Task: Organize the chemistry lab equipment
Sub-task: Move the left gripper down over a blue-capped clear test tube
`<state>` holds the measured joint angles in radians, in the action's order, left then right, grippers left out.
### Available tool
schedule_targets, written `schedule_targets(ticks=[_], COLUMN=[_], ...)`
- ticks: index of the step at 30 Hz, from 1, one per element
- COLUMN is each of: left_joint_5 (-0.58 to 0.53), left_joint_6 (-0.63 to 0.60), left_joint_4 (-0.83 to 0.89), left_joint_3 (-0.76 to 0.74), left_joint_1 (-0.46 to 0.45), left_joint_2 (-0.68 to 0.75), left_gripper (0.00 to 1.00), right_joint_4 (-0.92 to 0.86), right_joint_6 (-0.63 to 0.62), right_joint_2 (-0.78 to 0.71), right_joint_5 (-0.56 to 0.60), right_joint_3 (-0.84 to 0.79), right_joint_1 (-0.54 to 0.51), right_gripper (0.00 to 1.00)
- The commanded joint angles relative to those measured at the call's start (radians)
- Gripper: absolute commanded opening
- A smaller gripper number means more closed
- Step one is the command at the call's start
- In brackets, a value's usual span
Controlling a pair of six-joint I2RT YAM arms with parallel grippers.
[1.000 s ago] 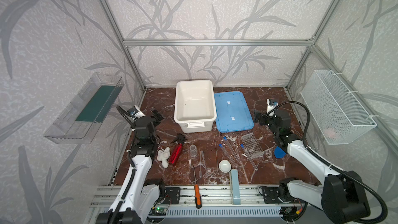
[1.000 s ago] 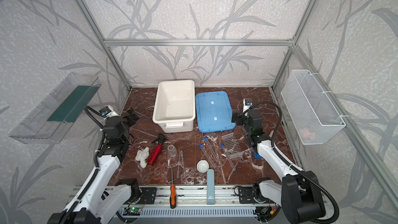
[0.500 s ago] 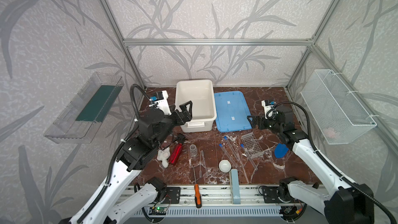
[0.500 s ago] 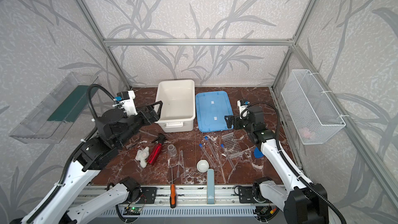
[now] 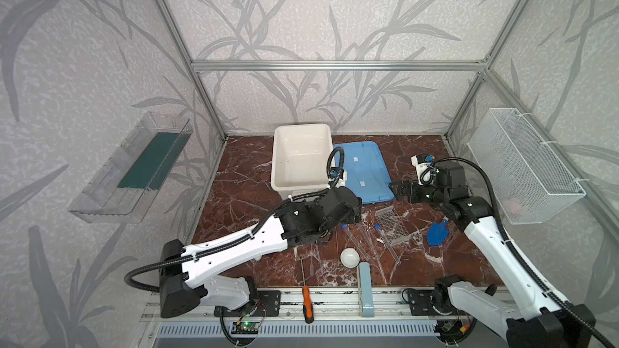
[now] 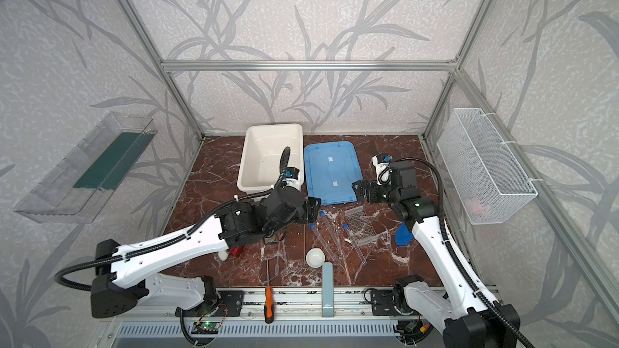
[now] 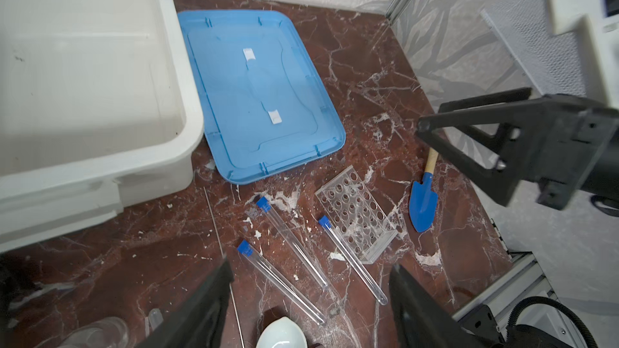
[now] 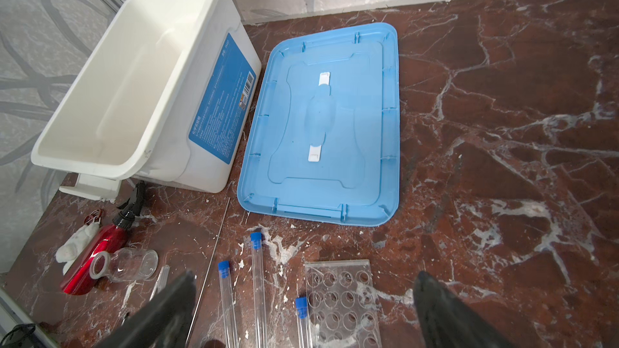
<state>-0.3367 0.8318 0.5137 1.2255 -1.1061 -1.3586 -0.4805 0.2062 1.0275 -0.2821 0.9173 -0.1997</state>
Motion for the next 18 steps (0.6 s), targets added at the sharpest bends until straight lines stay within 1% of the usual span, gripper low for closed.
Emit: schedule_targets(ticks=[1, 4, 5, 8, 10, 13, 14, 16, 18], left_joint_5=[0.031, 0.04, 0.029, 0.028, 0.031, 0.079, 0.118, 0.201, 0.215], left_joint_6=[0.154, 0.236, 0.3, 0.431, 0.474, 0.528, 0.553, 0.609, 0.648], left_joint_4=[-0.004, 0.047, 0.103, 0.248, 0.284, 0.234, 0.214, 0.217, 0.247], left_joint_3=[-0.019, 0.005, 0.027, 0.098, 0.132, 0.141, 0.138, 0.143, 0.162], left_joint_1=[-0.001, -0.001, 0.001, 0.006, 0.008, 0.011, 0.019, 0.039, 0.04], left_joint_2=[-0.078, -0.165, -0.198, -0.294, -0.335, -0.385, -0.406, -0.448, -0.488], left_gripper=[0.69, 0.64, 0.62, 0.61, 0.61, 0.6, 0.58, 0.55, 0.52], right_joint_4=[-0.065, -0.103, -0.109, -0.109, -0.106, -0.111, -0.114, -0.109, -0.105], right_joint_6=[0.01, 0.002, 0.004, 0.003, -0.003, -0.018, -0.021, -0.022, -0.02], right_joint_2=[-0.024, -0.021, -0.023, -0.032, -0.039, -0.047, -0.051, -0.06, -0.069], right_joint_5=[-0.01, -0.006, -0.01, -0.028, -0.028, -0.019, -0.016, -0.015, -0.016], right_joint_3=[0.002, 0.01, 0.009, -0.003, -0.015, -0.028, -0.033, -0.042, -0.049], right_joint_1=[-0.004, -0.005, -0.005, -0.006, -0.006, -0.006, -0.006, -0.006, -0.006], right_gripper=[0.99, 0.99, 0.99, 0.99, 0.99, 1.0, 0.99, 0.99, 0.99])
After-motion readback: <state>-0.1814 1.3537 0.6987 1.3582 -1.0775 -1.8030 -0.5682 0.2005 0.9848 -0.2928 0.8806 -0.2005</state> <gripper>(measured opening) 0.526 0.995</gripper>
